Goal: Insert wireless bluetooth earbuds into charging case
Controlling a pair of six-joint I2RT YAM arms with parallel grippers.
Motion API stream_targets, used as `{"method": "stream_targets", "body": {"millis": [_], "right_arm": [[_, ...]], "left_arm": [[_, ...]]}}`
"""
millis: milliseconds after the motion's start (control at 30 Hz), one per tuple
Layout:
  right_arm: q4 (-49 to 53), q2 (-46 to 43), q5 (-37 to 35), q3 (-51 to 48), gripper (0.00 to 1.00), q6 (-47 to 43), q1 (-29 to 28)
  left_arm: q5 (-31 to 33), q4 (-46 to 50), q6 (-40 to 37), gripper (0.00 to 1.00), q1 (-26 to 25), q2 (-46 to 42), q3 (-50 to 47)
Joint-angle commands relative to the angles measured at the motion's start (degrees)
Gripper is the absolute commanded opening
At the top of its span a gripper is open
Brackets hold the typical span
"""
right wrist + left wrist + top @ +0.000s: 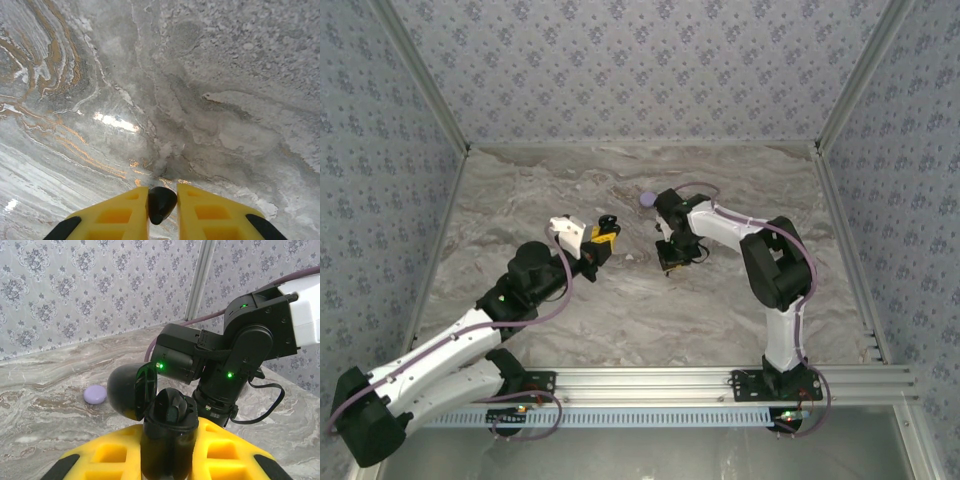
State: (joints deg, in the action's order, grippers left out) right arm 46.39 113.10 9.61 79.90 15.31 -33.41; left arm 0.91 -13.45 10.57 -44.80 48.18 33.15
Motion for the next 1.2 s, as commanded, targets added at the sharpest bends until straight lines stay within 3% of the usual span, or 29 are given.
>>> {"method": "stream_targets", "body": {"millis": [0, 133, 267, 567, 867, 1167], "right_arm": [[2.3, 1.4, -0.9, 2.1, 0.23, -1.1, -0.3], [2.8, 0.8, -1.6, 2.7, 0.35, -0.7, -0.8], [3.3, -0.2, -3.5, 2.7, 0.38, 1.6, -1.0], [1.5, -3.0, -7.1, 1.1, 0.4, 6.8, -3.9], [4.6, 0.0, -12.9, 4.2, 0.38, 1.9, -5.7], [3.9, 0.4, -9.9, 4.2, 0.39, -3.1, -5.7]], "left_arm": [[-0.9, -1.4, 0.6, 0.19, -0.4, 0.2, 1.0], [-0.9, -1.3, 0.7, 0.19, -0.4, 0.4, 1.2], [-0.9, -1.3, 0.9, 0.19, -0.4, 0.5, 1.3], [-1.0, -1.3, 0.8, 0.19, -0.4, 0.7, 1.3], [-1.3, -1.2, 0.9, 0.19, -0.4, 0.9, 1.3], [-1.4, -1.2, 1.0, 0.19, -0.4, 1.5, 1.6]]}}
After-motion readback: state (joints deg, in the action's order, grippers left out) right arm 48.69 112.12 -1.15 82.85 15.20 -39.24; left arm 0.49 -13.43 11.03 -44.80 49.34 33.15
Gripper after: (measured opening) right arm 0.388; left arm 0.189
